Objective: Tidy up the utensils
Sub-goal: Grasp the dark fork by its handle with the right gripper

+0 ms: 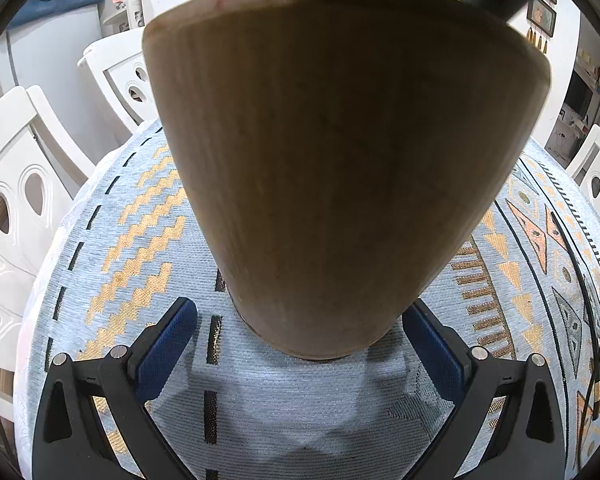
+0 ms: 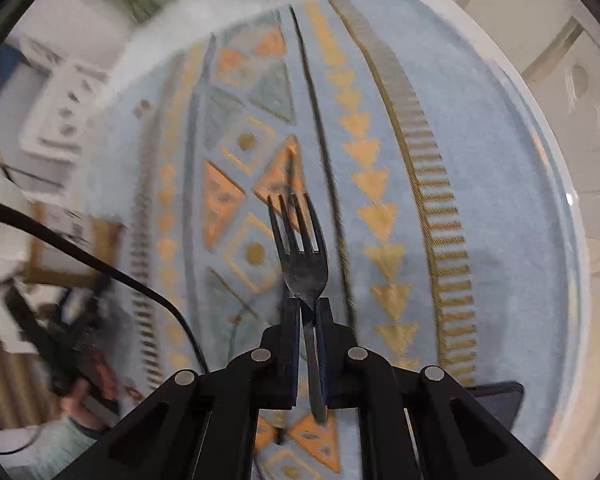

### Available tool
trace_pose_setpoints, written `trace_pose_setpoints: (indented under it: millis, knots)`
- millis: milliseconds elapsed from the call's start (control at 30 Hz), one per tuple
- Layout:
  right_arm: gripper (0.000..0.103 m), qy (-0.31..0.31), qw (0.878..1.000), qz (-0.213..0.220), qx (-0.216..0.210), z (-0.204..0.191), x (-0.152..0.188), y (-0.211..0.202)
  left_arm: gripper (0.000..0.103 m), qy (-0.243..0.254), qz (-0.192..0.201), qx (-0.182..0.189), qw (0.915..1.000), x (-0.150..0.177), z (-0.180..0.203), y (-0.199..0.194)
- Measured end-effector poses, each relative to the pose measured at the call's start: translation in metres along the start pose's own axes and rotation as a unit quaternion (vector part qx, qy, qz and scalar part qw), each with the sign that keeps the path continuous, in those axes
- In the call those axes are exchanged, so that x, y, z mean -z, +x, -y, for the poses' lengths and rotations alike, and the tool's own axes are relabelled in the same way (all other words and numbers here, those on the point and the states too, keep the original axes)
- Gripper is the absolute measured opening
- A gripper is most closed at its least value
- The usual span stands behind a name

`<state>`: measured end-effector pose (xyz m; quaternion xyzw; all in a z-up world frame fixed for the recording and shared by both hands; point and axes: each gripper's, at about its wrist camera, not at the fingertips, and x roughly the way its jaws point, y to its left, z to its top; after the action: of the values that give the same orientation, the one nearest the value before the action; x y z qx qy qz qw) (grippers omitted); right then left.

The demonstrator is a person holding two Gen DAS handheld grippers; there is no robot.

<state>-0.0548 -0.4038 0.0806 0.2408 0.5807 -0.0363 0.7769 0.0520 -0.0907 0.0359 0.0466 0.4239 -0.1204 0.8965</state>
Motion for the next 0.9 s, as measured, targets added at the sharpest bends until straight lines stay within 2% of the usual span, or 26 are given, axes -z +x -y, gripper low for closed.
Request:
trace_pose_setpoints:
  millis: [200, 267, 400, 467, 533, 667, 733, 900]
  knots:
    - [0.001, -0.01, 0.996, 0.066, -0.062, -0.009, -0.008, -0.025, 0.103, 0.0, -0.001, 0.0, 1.0, -0.001, -0.001, 0.001]
    - [0.001, -0.016, 0.995, 0.079, -0.066, -0.015, -0.009, -0.031, 0.103, 0.0, -0.001, 0.0, 1.0, 0.0, -0.001, 0.001]
    - [0.003, -0.035, 0.995, 0.069, -0.063, -0.025, -0.015, -0.015, 0.103, 0.0, -0.002, 0.0, 1.0, -0.001, -0.002, 0.001]
    - [0.012, -0.031, 0.996, 0.038, -0.068, -0.022, -0.021, -0.003, 0.103, 0.0, -0.002, 0.001, 1.0, 0.0, -0.002, 0.002]
    - [0.019, -0.029, 0.998, 0.017, -0.052, -0.02, -0.033, 0.015, 0.103, 0.0, -0.002, 0.001, 1.0, -0.001, -0.003, 0.002]
    - [0.022, -0.025, 1.0, 0.01, 0.0, -0.001, -0.053, 0.036, 0.103, 0.0, -0.002, 0.001, 1.0, -0.001, -0.003, 0.001]
    - [0.026, -0.016, 1.0, -0.003, 0.01, 0.01, -0.059, 0.045, 0.103, -0.001, -0.003, 0.001, 1.0, -0.001, -0.003, 0.001]
    - [0.027, -0.024, 0.999, -0.006, 0.038, 0.025, -0.086, 0.061, 0.103, 0.0, -0.007, 0.001, 1.0, -0.001, -0.004, 0.003]
